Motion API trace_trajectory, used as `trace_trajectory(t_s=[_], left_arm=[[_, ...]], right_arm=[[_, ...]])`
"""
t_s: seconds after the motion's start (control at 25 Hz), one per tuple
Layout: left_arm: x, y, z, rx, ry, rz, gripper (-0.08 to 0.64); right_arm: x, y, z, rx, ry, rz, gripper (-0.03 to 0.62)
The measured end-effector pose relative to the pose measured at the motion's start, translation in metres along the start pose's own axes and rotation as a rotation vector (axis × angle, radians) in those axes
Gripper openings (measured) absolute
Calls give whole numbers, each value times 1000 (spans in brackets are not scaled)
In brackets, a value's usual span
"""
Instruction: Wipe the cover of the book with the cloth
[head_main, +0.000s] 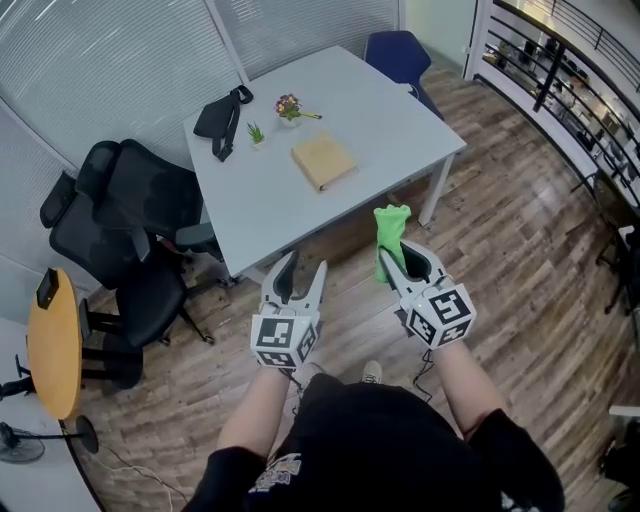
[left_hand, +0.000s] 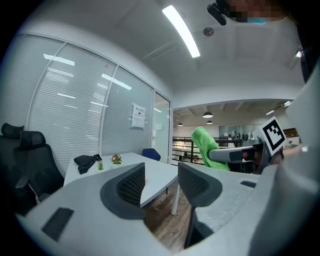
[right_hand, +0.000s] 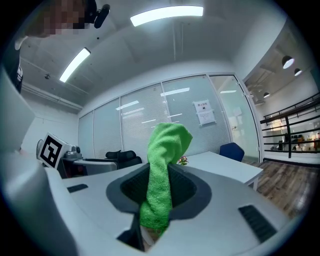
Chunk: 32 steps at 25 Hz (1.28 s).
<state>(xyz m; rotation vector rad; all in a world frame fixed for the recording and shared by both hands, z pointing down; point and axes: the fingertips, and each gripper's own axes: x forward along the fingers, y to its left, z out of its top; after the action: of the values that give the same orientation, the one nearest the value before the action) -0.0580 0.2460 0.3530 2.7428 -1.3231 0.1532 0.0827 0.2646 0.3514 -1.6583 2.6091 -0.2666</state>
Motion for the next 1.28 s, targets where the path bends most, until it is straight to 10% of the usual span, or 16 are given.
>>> trace_trajectory(t_s=[1.28], left_arm=[[183,138,-39,-161,100,-75,198]], right_arm=[[182,-96,-12,18,107,-106,101]])
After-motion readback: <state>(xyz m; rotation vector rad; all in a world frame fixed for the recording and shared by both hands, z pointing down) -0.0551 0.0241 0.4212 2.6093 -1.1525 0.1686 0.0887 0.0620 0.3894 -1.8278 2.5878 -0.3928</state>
